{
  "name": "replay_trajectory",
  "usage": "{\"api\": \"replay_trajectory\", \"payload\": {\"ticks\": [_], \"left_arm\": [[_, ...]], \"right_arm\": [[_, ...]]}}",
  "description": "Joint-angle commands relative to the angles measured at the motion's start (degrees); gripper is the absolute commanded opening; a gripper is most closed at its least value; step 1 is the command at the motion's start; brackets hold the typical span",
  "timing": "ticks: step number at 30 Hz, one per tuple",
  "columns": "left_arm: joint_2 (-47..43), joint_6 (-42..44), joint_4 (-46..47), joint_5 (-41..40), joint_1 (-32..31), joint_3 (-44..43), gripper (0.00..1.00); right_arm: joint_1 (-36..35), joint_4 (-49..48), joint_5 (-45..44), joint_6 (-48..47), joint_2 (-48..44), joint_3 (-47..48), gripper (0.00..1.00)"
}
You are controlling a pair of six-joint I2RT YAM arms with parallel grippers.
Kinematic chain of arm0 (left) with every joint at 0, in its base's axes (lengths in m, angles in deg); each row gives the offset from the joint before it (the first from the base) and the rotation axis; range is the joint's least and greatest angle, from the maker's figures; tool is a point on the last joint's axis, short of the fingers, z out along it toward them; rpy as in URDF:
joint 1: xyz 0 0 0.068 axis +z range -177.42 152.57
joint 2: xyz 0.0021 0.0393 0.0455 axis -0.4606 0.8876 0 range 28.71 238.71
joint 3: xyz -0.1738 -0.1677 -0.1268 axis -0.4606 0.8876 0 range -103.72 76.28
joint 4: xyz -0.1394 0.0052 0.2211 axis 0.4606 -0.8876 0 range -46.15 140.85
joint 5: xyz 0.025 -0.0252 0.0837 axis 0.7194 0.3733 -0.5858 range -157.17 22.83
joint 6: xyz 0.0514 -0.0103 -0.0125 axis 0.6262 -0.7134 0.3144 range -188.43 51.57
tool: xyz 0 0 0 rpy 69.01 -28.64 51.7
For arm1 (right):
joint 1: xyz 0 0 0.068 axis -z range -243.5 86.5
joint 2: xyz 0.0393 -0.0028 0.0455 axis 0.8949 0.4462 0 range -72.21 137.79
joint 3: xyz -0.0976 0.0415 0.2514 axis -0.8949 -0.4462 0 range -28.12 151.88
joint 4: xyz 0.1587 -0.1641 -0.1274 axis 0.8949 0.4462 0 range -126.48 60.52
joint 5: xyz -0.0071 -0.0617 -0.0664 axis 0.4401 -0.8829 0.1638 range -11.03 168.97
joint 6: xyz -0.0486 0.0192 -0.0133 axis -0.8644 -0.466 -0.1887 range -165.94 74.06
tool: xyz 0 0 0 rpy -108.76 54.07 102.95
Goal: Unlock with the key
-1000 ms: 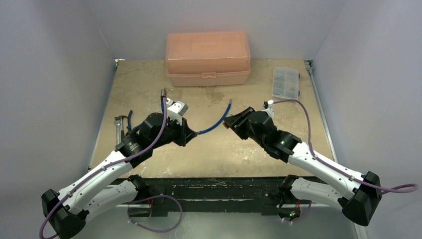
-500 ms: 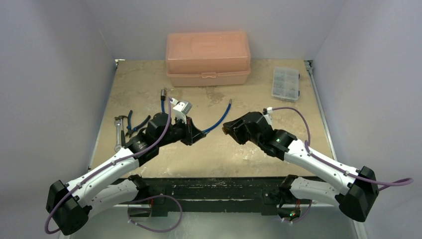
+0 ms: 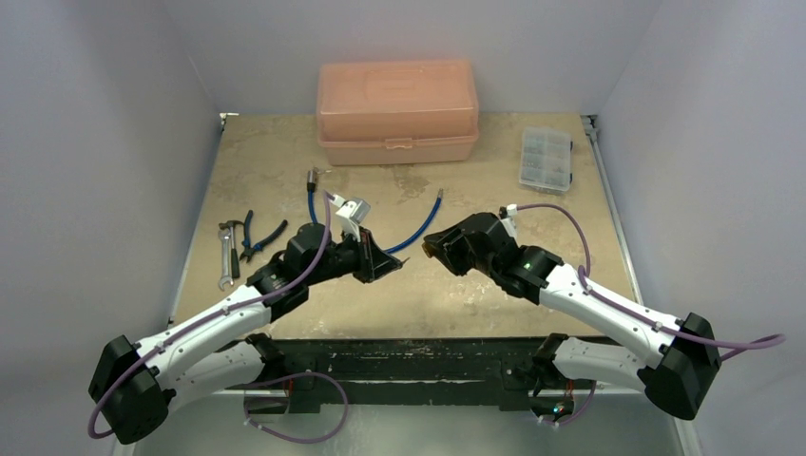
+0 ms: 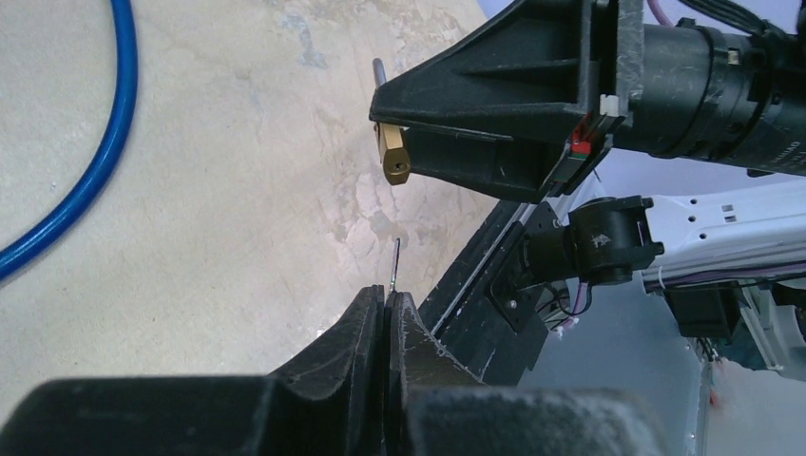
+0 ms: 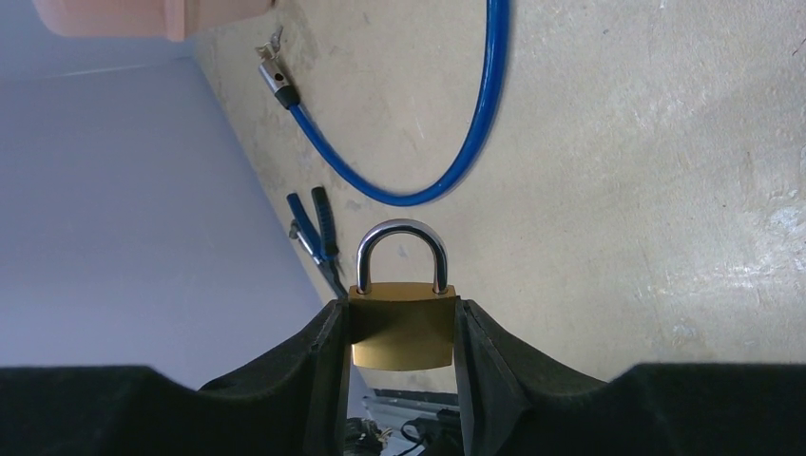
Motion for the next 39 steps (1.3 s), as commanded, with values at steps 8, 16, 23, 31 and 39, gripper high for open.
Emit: {"api": "replay_trajectory", "payload": {"ticks": [8, 16, 23, 31, 39], "left_arm": [[4.5, -4.5, 5.2, -6.3, -5.4, -1.4, 0.00], [7.4, -5.5, 8.0, -8.6, -6.3, -2.8, 0.00], [10.3, -5.8, 10.2, -9.2, -6.3, -4.4, 0.00], [12.8, -5.8, 11.4, -10.0, -6.3, -6.1, 0.00], [12.8, -5.7, 11.5, -10.7, -6.3, -6.5, 0.00]], "right_arm": [[-0.2, -0.5, -1.8, 1.6, 1.3, 3.6, 0.00], [-0.7, -0.4, -3.8, 1.1, 0.5, 2.8, 0.00], [-1.1, -0.7, -4.7, 0.5, -0.2, 2.1, 0.00], [-1.1, 0.1, -6.2, 0.1, -1.5, 1.9, 0.00], [-1.2, 0.1, -6.5, -0.6, -2.1, 1.8, 0.00]]}}
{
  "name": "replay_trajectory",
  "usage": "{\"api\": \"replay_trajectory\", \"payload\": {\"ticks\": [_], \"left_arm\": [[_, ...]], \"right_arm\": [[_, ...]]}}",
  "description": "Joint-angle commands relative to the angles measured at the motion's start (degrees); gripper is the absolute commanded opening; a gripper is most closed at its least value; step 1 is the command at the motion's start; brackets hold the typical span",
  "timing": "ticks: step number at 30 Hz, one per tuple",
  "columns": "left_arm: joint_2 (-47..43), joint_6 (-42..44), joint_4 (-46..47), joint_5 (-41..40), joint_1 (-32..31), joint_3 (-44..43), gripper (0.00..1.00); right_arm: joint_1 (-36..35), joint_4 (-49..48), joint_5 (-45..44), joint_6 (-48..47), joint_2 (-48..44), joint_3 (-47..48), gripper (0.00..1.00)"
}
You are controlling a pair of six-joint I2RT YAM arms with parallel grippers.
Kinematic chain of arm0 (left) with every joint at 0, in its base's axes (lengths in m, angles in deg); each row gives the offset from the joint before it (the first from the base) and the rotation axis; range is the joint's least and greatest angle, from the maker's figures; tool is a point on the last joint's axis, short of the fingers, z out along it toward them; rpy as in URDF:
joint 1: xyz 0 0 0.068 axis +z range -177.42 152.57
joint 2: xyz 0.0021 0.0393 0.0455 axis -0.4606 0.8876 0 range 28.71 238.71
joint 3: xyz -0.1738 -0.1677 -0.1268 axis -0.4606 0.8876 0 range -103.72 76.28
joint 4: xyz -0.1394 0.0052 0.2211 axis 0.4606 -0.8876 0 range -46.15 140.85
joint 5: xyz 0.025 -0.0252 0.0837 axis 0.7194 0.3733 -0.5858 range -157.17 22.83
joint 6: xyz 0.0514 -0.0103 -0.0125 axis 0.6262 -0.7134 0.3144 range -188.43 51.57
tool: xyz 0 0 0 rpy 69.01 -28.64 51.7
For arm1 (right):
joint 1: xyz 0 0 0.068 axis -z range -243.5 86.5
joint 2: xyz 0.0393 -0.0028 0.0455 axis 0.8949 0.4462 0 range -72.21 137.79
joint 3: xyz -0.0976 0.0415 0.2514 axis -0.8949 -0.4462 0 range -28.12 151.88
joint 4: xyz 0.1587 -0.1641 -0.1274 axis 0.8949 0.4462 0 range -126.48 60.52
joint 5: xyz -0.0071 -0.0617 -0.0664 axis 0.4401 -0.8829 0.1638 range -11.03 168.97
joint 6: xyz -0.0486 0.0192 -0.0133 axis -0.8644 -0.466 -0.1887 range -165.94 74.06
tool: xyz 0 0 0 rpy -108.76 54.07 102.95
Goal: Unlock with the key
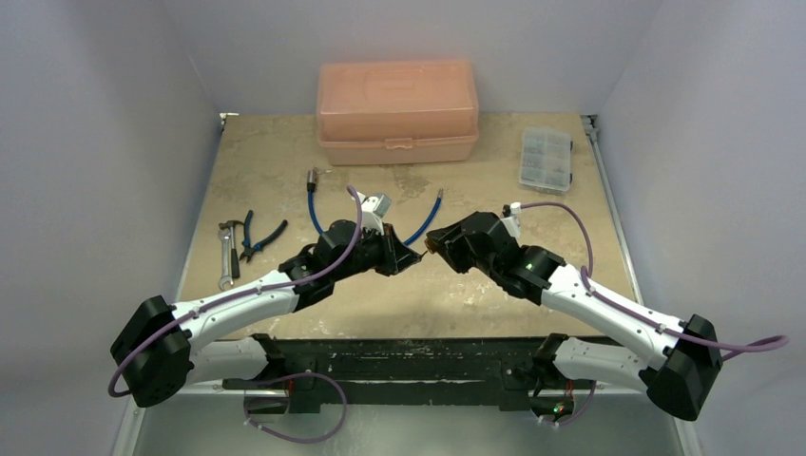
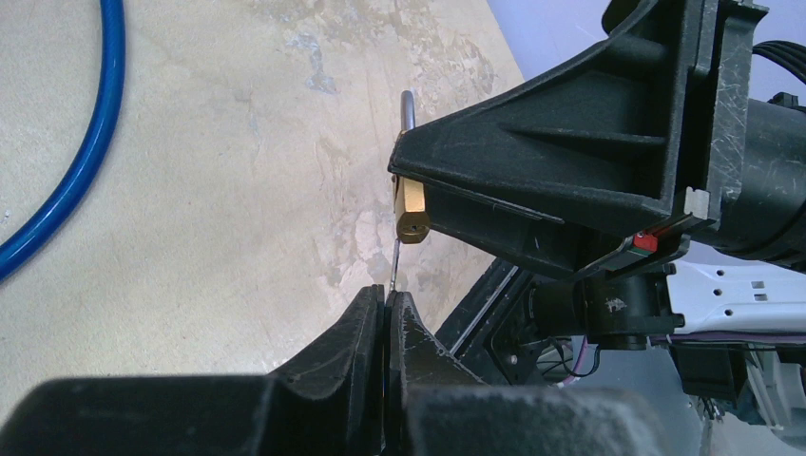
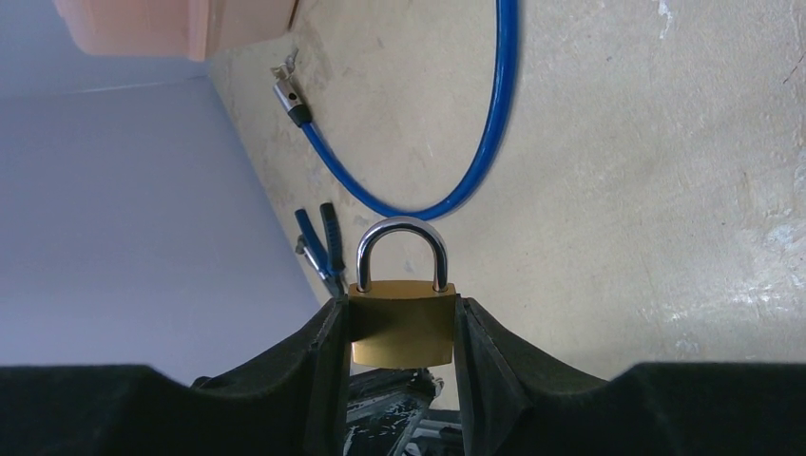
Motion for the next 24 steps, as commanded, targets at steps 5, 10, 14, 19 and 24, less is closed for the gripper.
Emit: {"api": "replay_trajectory", "payload": {"ticks": [5, 10, 14, 19, 24], "left_arm": [[-0.9, 0.2, 2.4, -0.9, -0.2, -3.6, 0.00], [-1.4, 0.9, 2.3, -0.1, -0.2, -3.3, 0.00], [-1.8, 1.0, 2.3, 0.4, -0.3, -3.1, 0.00], [-2.6, 1.3, 1.6, 0.6, -0.2, -2.8, 0.00], [-2.1, 1.9, 1.8, 1.5, -0.2, -3.0, 0.00]], "right_arm": [[-0.3, -0.5, -3.2, -0.5, -1.4, 0.9, 0.00], [-0.4, -0.5, -3.5, -0.8, -1.2, 1.1, 0.00], [-0.3, -0.3, -3.6, -0.8, -0.8, 1.2, 0.00], [-0.4, -0.1, -3.9, -0.7, -0.8, 1.6, 0.00], [-0.4, -0.3, -3.5, -0.7, -0.5, 1.7, 0.00]]}}
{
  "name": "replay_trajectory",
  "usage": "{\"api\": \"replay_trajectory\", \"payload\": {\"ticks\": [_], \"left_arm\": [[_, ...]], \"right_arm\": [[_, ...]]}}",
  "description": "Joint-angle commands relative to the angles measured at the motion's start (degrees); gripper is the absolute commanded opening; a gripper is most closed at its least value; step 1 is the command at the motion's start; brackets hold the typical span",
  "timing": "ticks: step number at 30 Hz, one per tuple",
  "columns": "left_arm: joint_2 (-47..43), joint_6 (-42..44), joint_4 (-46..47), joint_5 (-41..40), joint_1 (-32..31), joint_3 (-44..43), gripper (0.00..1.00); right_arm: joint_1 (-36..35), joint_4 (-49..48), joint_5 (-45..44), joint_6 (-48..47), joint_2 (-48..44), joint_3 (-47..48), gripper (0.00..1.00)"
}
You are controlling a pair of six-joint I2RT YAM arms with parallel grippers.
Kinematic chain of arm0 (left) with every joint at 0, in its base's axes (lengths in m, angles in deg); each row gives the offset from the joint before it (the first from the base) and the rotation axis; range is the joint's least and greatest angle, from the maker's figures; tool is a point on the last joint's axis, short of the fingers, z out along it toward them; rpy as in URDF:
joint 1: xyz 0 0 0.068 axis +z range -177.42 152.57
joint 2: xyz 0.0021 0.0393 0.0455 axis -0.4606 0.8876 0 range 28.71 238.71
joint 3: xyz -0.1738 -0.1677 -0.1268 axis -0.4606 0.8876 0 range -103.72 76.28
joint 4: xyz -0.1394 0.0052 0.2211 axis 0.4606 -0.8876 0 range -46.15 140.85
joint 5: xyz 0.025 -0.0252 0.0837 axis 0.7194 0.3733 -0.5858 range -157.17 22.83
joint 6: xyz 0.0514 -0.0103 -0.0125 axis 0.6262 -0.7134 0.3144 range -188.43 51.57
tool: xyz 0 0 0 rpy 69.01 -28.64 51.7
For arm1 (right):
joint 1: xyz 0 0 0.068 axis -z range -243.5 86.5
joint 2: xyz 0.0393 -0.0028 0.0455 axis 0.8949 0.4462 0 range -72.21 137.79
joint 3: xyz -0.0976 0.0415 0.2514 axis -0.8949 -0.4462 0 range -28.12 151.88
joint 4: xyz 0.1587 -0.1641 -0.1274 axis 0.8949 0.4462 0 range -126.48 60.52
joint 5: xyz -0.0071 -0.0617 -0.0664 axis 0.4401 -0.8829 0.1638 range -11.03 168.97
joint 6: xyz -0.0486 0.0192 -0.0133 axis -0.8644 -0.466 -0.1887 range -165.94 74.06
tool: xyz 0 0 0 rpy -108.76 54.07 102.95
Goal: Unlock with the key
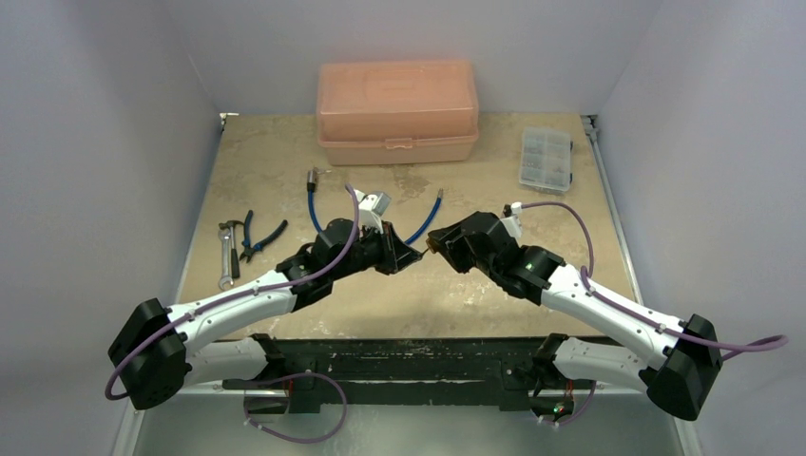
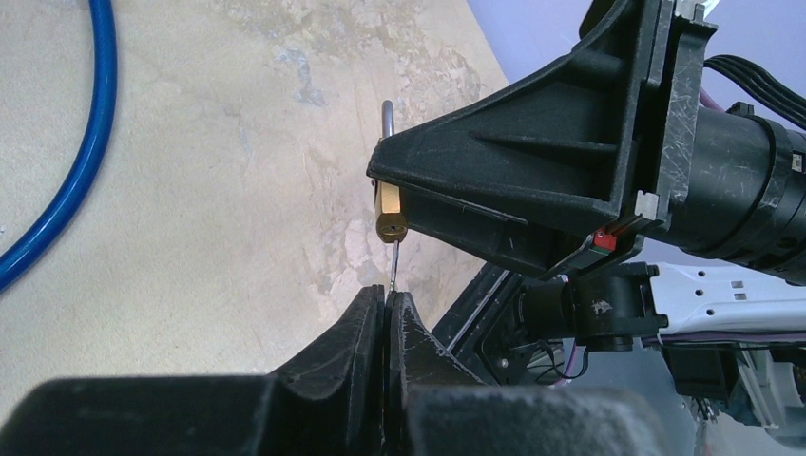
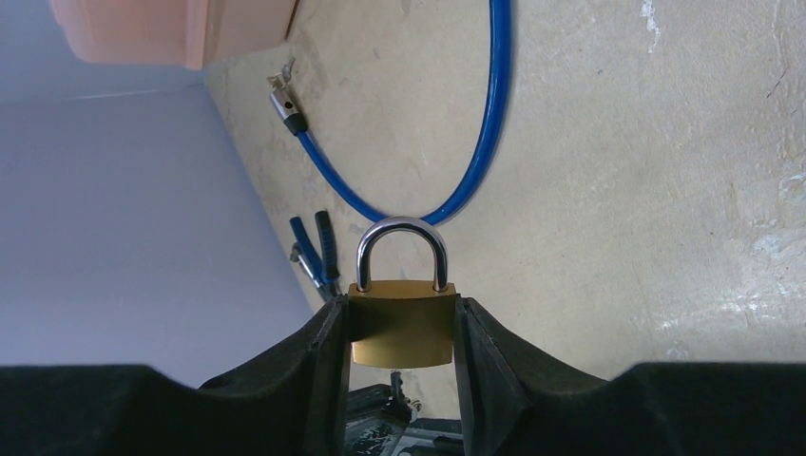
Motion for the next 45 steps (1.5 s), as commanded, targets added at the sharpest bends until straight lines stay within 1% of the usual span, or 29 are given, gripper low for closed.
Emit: {"api": "replay_trajectory", "payload": {"ticks": [1, 20, 35, 45], "left_arm": [[-1.0, 1.5, 2.3, 1.1, -0.3, -2.3, 0.00], [1.0, 2.1, 2.6, 0.6, -0.2, -3.5, 0.00], [-1.1, 3.3, -0.4, -0.6, -0.2, -2.8, 0.00], [0.2, 3.2, 0.9, -0.4, -0.2, -2.6, 0.00]], "right_arm": [[-0.4, -0.7, -2.2, -0.1, -0.5, 1.7, 0.00], [-0.7, -0.5, -2.6, 0.4, -0.8, 1.6, 0.00], [-0.8, 1.1, -3.5, 1.7, -0.6, 2.5, 0.00], [-0.7, 0.1, -2.8, 1.2, 0.0, 2.7, 0.00]]}}
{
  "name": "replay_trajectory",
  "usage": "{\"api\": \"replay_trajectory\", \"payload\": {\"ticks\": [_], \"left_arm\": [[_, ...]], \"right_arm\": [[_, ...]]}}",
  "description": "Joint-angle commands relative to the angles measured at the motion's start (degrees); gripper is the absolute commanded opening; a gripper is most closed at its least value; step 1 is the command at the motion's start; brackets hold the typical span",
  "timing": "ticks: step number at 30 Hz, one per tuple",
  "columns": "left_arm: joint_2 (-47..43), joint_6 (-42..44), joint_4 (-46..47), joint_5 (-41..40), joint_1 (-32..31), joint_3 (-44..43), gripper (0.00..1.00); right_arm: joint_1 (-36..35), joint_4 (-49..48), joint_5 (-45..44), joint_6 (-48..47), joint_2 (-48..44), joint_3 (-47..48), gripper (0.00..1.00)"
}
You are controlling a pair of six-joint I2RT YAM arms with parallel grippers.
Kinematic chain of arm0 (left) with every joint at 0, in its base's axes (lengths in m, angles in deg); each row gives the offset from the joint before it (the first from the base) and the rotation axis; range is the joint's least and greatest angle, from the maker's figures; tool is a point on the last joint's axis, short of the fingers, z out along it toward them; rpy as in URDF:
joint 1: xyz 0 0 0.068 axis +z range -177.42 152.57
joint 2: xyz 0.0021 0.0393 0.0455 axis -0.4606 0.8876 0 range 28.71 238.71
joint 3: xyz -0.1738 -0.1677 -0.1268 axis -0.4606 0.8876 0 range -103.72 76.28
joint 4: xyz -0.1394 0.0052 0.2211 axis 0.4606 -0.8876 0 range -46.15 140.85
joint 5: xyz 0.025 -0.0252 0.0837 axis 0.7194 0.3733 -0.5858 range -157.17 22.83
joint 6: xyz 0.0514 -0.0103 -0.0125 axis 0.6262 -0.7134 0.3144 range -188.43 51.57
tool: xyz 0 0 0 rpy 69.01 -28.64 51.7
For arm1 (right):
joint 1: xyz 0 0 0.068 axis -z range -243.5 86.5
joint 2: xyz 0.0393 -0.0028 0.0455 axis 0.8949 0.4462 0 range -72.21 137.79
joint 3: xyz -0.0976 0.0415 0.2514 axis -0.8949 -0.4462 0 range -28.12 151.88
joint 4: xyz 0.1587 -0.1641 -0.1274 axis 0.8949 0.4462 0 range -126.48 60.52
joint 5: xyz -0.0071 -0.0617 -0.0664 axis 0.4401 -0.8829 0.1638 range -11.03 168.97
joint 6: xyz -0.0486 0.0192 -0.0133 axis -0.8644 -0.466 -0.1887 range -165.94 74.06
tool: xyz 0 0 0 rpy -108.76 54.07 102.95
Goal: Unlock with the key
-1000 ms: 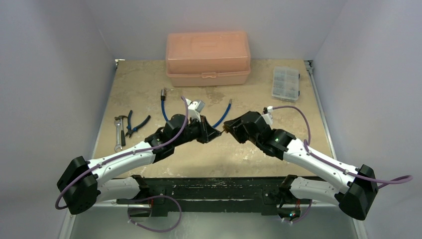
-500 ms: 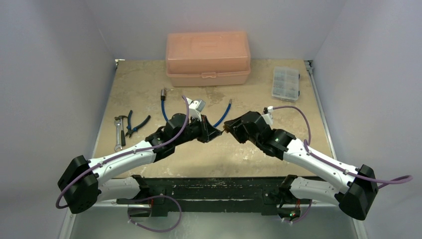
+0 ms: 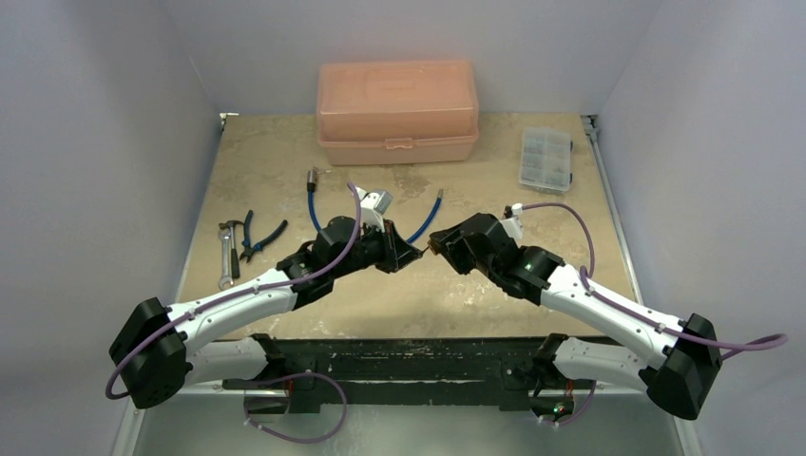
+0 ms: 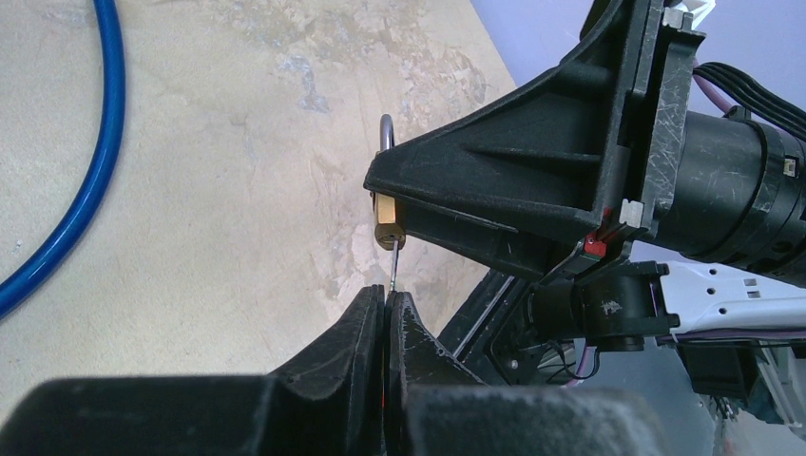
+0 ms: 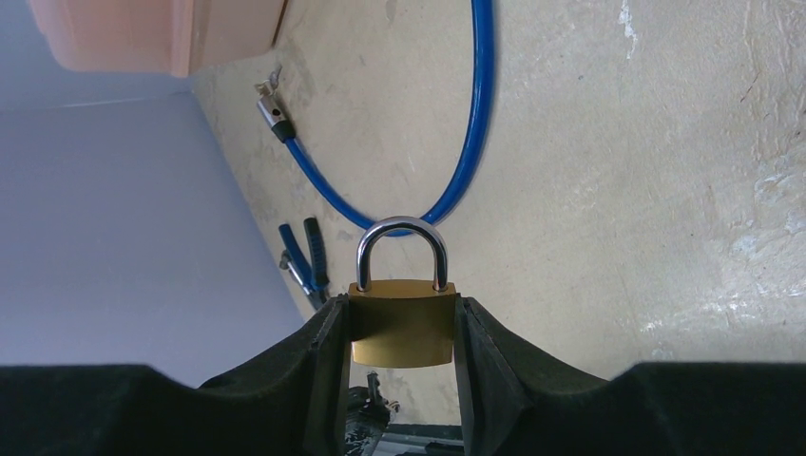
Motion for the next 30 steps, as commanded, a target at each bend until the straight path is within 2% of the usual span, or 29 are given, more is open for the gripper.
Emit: {"api": "replay_trajectory", "payload": {"ticks": [1, 30], "left_arm": [[-0.1, 0.9, 2.2, -0.2, -0.2, -1.3, 0.00], [2.7, 0.9, 4.8, 0.5, -0.2, -1.6, 0.00]], "right_arm": [[-0.4, -1.2, -1.8, 0.9, -0.2, 2.7, 0.00], [-0.5, -2.3, -0.9, 0.6, 0.4, 3.0, 0.00]]}}
